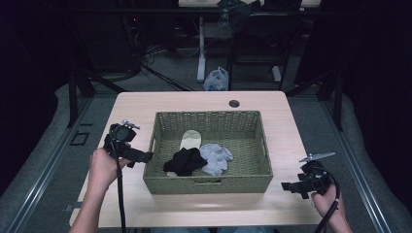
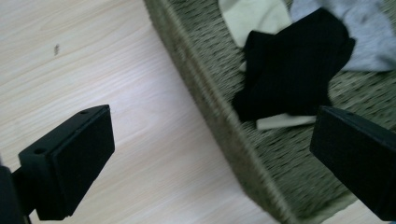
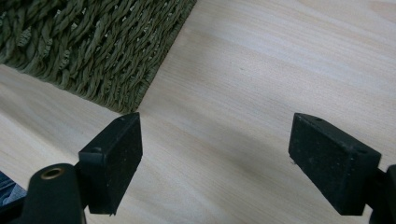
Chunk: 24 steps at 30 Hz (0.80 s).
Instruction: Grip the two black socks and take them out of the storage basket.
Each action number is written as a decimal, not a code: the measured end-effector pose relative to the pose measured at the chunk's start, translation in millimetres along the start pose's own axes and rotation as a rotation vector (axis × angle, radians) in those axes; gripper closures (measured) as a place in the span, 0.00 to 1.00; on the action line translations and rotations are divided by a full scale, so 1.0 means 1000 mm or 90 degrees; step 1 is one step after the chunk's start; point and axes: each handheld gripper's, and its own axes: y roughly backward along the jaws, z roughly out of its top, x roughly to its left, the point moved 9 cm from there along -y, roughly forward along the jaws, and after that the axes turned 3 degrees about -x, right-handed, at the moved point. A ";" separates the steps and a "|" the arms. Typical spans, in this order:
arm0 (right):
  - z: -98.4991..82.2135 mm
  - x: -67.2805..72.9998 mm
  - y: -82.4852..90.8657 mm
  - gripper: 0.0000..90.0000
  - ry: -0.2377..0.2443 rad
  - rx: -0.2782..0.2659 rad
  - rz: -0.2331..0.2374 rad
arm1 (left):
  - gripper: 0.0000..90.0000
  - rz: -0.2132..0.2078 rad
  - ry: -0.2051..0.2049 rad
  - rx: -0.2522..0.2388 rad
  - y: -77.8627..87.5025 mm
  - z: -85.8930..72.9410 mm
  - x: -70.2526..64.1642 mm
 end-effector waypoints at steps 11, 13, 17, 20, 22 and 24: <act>-0.001 0.000 -0.001 0.19 -0.001 0.003 0.002 | 0.00 -0.020 -0.050 0.028 -0.013 0.032 -0.022; 0.000 -0.001 -0.001 0.19 0.000 0.001 0.002 | 0.00 -0.025 -0.058 0.034 -0.018 0.037 -0.027; 0.000 -0.001 0.000 0.19 0.001 -0.001 -0.001 | 0.00 -0.033 -0.068 0.047 -0.024 0.042 -0.033; 0.000 -0.001 0.000 0.19 0.001 -0.001 0.003 | 0.01 -0.042 -0.075 0.057 -0.032 0.049 -0.041; 0.000 -0.001 0.000 0.19 0.000 -0.001 0.002 | 0.02 -0.044 -0.079 0.064 -0.036 0.052 -0.044; 0.000 -0.001 0.000 0.19 -0.002 -0.001 0.001 | 0.02 -0.045 -0.082 0.068 -0.038 0.054 -0.045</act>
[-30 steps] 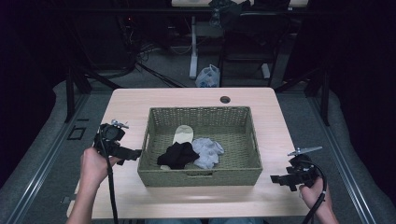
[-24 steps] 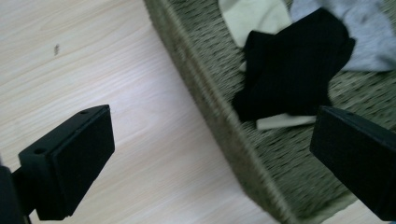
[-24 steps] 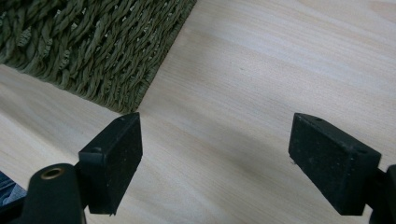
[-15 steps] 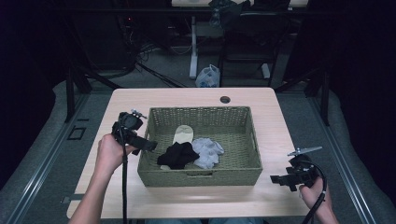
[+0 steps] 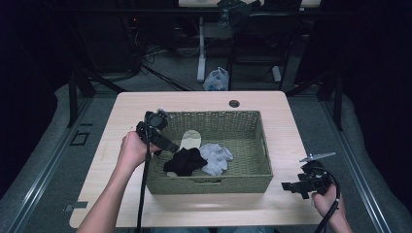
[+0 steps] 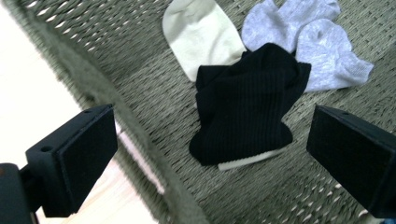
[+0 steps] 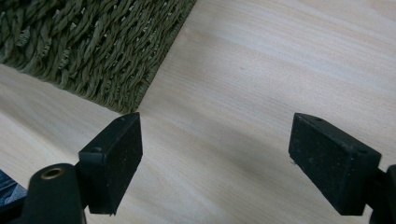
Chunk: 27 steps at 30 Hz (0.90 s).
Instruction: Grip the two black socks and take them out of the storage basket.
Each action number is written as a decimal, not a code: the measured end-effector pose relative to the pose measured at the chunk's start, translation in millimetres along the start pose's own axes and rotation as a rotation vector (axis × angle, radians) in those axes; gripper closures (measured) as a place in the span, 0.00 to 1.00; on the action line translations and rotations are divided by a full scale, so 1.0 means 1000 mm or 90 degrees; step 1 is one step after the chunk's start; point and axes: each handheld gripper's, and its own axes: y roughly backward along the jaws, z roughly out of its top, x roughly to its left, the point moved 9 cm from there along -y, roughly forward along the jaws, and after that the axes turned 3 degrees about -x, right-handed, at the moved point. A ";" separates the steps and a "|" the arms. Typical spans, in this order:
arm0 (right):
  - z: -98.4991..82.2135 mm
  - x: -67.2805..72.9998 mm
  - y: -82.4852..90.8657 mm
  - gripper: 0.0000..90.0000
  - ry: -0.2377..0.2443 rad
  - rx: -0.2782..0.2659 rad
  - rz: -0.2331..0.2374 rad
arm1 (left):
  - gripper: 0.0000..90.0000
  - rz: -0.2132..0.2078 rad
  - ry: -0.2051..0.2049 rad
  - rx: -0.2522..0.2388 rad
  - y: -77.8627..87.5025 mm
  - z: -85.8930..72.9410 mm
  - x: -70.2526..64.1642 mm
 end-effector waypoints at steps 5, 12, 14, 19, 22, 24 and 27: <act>0.000 0.000 0.000 0.19 0.000 0.001 -0.002 | 0.05 -0.018 -0.008 0.019 -0.015 0.007 -0.008; 0.000 0.000 0.000 0.19 0.000 0.003 -0.001 | 0.10 -0.042 -0.020 0.040 -0.034 0.011 -0.019; -0.001 0.000 0.001 0.19 -0.001 0.005 0.000 | 0.11 -0.050 -0.025 0.050 -0.041 0.011 -0.023; 0.000 0.000 0.001 0.19 -0.001 0.001 0.000 | 0.17 -0.054 -0.030 0.083 -0.060 0.009 -0.030; -0.001 0.000 0.001 0.19 -0.001 0.005 0.001 | 0.19 -0.050 -0.035 0.108 -0.070 0.006 -0.030; 0.000 -0.001 0.001 0.19 0.001 0.002 0.001 | 0.21 -0.048 -0.036 0.116 -0.074 0.005 -0.030; -0.001 -0.001 0.001 0.19 0.003 0.005 0.000 | 0.38 -0.054 -0.035 0.132 -0.084 0.001 -0.031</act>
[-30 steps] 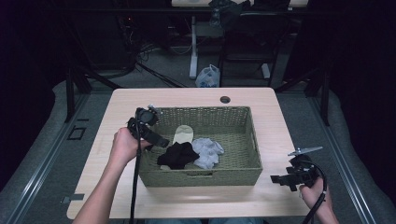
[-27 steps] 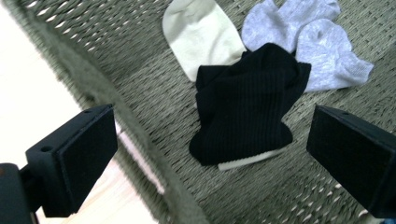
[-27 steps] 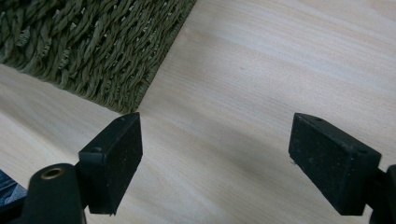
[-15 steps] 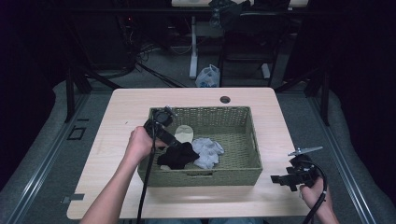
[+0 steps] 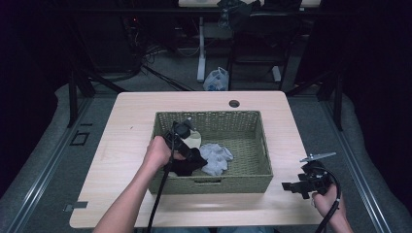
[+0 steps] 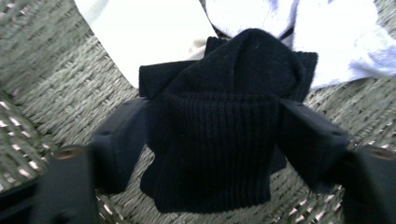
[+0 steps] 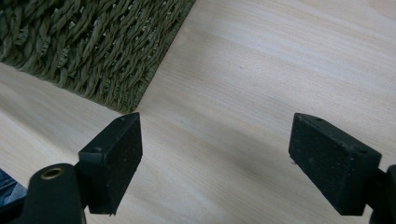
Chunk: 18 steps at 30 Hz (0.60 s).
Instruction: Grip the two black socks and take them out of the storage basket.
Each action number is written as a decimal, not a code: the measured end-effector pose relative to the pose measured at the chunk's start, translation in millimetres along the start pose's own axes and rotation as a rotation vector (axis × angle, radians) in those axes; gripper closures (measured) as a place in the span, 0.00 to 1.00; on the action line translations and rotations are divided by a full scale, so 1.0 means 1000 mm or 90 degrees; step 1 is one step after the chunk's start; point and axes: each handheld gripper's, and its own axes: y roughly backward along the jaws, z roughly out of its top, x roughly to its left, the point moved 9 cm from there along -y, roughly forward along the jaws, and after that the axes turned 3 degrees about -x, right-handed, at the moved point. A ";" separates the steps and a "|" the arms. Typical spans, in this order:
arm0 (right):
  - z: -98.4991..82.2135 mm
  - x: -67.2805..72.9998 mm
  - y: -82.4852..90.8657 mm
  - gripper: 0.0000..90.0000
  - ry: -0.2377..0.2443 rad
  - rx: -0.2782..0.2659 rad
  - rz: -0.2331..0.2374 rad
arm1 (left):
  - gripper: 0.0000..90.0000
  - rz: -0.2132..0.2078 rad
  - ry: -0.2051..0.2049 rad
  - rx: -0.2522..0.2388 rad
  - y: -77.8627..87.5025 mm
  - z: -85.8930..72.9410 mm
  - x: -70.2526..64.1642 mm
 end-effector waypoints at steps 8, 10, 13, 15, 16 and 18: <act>0.000 0.001 0.001 0.19 -0.001 -0.004 0.000 | 0.85 0.009 -0.015 0.010 -0.005 -0.002 -0.002; 0.000 0.000 0.001 0.19 0.000 -0.003 0.000 | 0.86 0.012 -0.015 0.007 -0.003 -0.002 -0.001; 0.001 0.001 0.000 0.19 -0.002 -0.003 0.002 | 0.86 0.014 -0.013 -0.007 0.007 -0.002 0.001; 0.001 0.001 0.000 0.19 -0.003 -0.005 0.000 | 0.86 0.016 -0.014 -0.019 0.014 -0.002 0.001; 0.001 0.001 0.000 0.19 -0.002 -0.003 0.001 | 0.86 0.017 -0.012 -0.025 0.017 -0.001 0.001; 0.001 0.001 0.000 0.19 -0.002 -0.003 -0.002 | 0.86 0.016 -0.014 -0.034 0.024 -0.001 0.001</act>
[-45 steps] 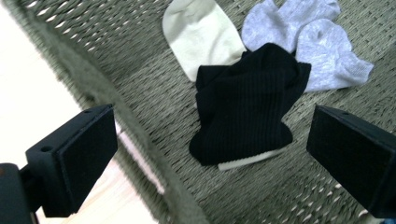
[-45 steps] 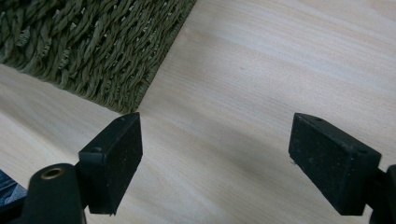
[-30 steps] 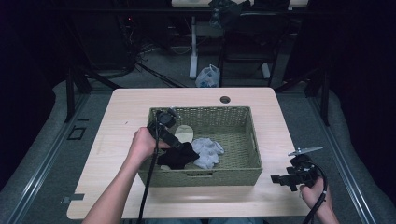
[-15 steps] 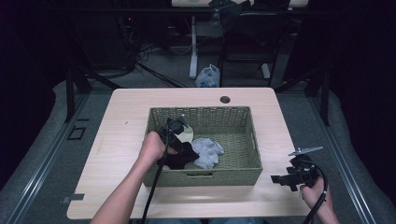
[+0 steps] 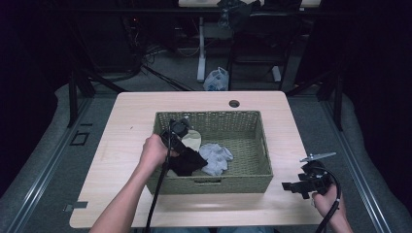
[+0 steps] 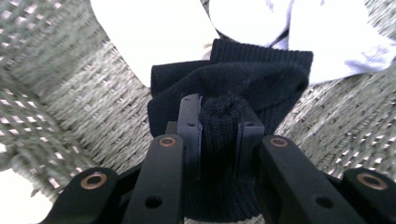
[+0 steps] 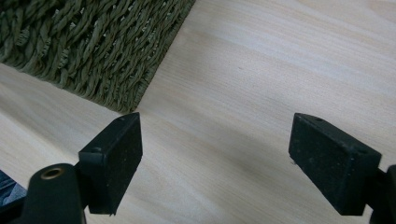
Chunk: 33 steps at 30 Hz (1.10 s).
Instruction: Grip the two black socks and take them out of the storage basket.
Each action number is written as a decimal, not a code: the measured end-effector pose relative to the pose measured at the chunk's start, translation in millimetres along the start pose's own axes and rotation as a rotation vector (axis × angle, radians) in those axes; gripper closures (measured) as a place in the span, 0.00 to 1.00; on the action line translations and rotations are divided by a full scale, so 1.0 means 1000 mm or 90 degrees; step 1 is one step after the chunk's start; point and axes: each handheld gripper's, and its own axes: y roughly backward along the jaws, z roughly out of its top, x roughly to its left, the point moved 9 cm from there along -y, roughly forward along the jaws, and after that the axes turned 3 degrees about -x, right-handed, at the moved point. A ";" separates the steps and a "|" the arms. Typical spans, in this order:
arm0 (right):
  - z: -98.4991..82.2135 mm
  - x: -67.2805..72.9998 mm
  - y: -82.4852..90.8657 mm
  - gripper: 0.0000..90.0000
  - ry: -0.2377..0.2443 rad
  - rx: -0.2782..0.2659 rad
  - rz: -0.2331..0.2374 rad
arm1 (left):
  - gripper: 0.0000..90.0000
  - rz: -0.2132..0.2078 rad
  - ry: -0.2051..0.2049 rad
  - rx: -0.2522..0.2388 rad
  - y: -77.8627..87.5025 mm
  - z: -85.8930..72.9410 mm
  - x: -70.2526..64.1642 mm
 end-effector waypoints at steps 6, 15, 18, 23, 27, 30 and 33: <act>0.000 0.000 -0.001 0.19 0.001 -0.001 0.000 | 0.86 0.000 -0.004 -0.025 0.019 0.005 -0.001; 0.000 0.000 0.000 0.19 -0.001 0.002 0.000 | 0.86 0.001 -0.012 -0.049 0.043 0.014 0.000; -0.001 0.000 0.000 0.19 -0.002 0.005 -0.002 | 0.86 0.003 -0.016 -0.058 0.053 0.018 0.001; -0.001 0.000 0.000 0.19 -0.003 0.005 0.001 | 0.86 0.006 -0.019 -0.064 0.065 0.023 0.002; -0.001 0.000 0.000 0.19 -0.002 0.004 0.000 | 0.86 0.007 -0.017 -0.070 0.072 0.025 0.004; -0.001 0.000 -0.001 0.19 -0.003 0.006 0.000 | 0.86 0.008 -0.017 -0.077 0.081 0.029 0.007; -0.001 0.000 -0.001 0.19 -0.002 0.005 0.001 | 0.86 0.011 -0.017 -0.083 0.086 0.031 0.009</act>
